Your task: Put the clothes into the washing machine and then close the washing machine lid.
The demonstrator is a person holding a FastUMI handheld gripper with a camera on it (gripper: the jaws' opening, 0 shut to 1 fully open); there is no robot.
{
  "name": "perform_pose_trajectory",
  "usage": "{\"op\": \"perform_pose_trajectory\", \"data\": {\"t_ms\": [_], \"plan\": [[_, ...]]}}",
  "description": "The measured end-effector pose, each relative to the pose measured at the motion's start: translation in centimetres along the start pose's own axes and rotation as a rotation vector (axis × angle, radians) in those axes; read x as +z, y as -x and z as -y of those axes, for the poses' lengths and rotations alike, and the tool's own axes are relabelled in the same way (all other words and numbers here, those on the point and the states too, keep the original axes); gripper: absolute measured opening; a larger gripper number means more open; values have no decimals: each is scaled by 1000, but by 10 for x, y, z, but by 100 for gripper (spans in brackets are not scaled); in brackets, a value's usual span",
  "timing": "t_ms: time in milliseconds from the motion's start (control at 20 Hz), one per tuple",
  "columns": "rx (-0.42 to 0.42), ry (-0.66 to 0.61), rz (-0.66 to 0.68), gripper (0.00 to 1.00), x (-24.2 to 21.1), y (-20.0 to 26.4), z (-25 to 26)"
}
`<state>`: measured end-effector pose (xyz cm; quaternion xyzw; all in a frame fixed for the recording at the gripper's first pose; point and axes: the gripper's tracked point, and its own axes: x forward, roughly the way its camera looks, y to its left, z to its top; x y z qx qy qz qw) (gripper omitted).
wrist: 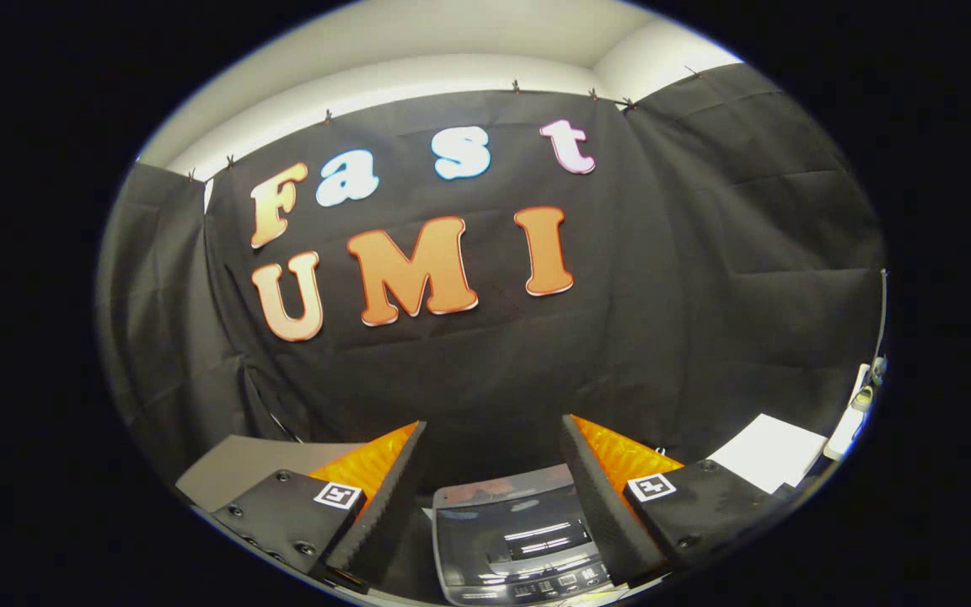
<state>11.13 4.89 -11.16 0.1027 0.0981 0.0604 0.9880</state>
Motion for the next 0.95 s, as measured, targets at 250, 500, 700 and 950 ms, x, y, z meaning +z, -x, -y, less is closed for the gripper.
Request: {"op": "perform_pose_trajectory", "data": {"t_ms": [250,500,700,950], "plan": [[-24,54,48,99,28,66,-17],[-44,51,70,99,33,108,-31],[-43,56,73,99,32,119,-34],[-8,53,81,99,37,118,-28]]}}
